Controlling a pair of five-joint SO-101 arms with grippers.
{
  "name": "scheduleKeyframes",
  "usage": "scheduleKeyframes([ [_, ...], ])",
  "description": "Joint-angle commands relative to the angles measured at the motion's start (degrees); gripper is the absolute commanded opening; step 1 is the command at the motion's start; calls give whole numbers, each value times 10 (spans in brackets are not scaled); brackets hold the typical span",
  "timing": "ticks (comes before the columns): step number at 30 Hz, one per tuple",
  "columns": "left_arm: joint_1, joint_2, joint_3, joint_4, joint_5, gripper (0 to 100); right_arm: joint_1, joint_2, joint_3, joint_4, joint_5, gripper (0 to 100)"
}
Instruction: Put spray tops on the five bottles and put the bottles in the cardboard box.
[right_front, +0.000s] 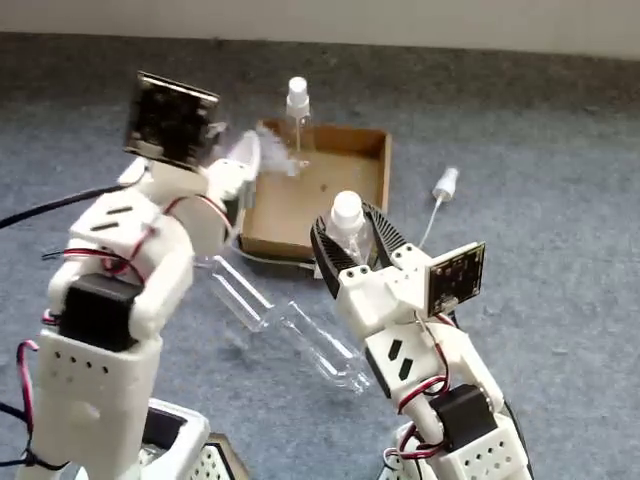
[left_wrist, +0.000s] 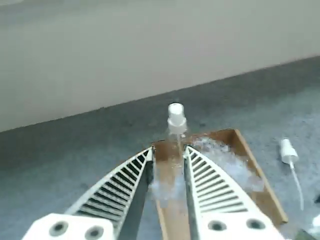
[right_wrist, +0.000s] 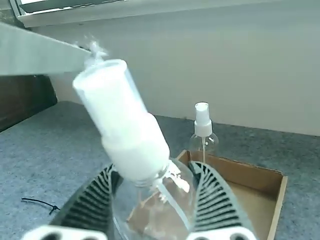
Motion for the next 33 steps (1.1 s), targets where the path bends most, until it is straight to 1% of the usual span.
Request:
scheduleKeyframes([
  [1, -89, -9, -10, 12, -4, 98, 11, 0, -13, -12, -3, 4],
  [4, -156, -9, 28, 16, -6, 98, 39, 50, -21, -17, -3, 4],
  [9, -265, -8, 143, 13, -6, 98, 48, 226, -109, -59, -4, 4],
  [11, -297, -8, 200, -15, -5, 98, 47, 306, -153, -84, -6, 4],
  [14, -329, -8, 288, -86, -4, 98, 46, 417, -216, -154, -7, 4],
  [16, -337, -8, 342, -131, -4, 98, 46, 487, -256, -207, -7, 4],
  [18, -335, -8, 396, -173, -4, 98, 43, 551, -297, -237, -4, 4],
  [21, -326, -8, 469, -249, -4, 98, 19, 633, -349, -241, -3, 5],
  [23, -328, -8, 492, -289, -4, 98, -7, 682, -375, -245, -3, 6],
  [27, -326, -8, 515, -303, -4, 98, -30, 756, -405, -261, -6, 5],
  [28, -326, -8, 516, -303, -4, 98, -30, 770, -408, -292, -6, 5],
  [31, -326, -8, 517, -303, -4, 98, -29, 811, -406, -434, -6, 5],
  [33, -326, -7, 517, -303, -4, 98, -30, 837, -405, -493, -6, 5],
])
